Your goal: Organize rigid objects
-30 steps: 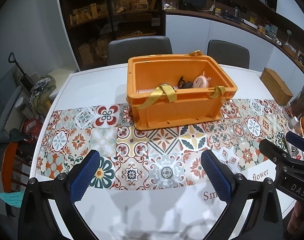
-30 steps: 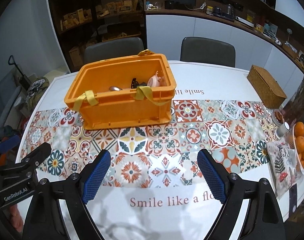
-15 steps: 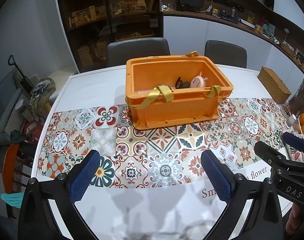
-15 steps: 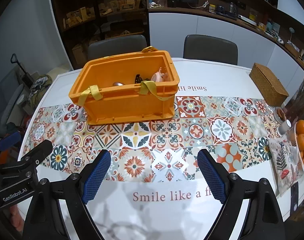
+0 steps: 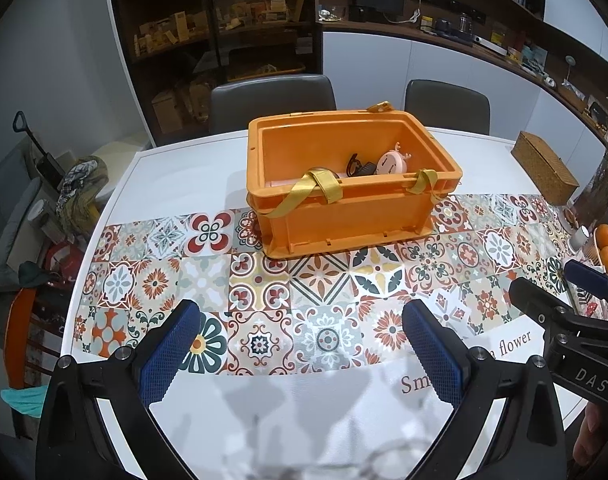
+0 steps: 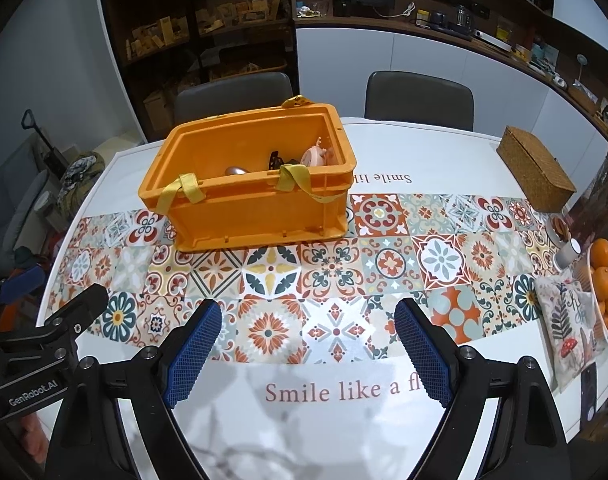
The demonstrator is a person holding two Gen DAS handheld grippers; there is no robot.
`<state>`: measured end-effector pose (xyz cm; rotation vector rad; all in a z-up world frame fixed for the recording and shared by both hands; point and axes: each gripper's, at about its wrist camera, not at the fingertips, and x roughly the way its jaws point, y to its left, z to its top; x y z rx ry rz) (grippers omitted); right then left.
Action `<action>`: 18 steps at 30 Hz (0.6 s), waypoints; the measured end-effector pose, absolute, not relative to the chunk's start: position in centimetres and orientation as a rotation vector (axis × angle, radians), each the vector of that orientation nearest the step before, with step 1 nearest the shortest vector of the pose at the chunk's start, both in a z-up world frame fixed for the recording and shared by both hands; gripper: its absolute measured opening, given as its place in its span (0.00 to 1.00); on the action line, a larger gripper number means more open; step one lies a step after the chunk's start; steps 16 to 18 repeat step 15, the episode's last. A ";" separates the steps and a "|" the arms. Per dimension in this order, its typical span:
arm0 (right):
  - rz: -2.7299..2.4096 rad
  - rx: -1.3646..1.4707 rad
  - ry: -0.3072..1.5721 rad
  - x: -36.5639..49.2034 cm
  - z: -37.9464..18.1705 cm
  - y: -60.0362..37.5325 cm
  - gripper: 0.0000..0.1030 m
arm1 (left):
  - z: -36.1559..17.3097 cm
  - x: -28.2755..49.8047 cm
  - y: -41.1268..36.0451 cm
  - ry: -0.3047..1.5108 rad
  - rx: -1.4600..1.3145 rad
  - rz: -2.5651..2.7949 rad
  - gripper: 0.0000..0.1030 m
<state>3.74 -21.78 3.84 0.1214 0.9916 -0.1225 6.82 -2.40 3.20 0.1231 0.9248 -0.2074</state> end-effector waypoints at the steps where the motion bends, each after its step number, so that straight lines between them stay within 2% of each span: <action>1: -0.125 0.121 0.993 3.7 3.8 -21.8 0.86 | 3.2 6.8 -2.4 0.925 0.122 -0.207 1.00; 18: -0.125 0.122 0.995 3.8 3.8 -21.8 0.86 | 3.2 6.8 -2.4 0.927 0.123 -0.209 1.00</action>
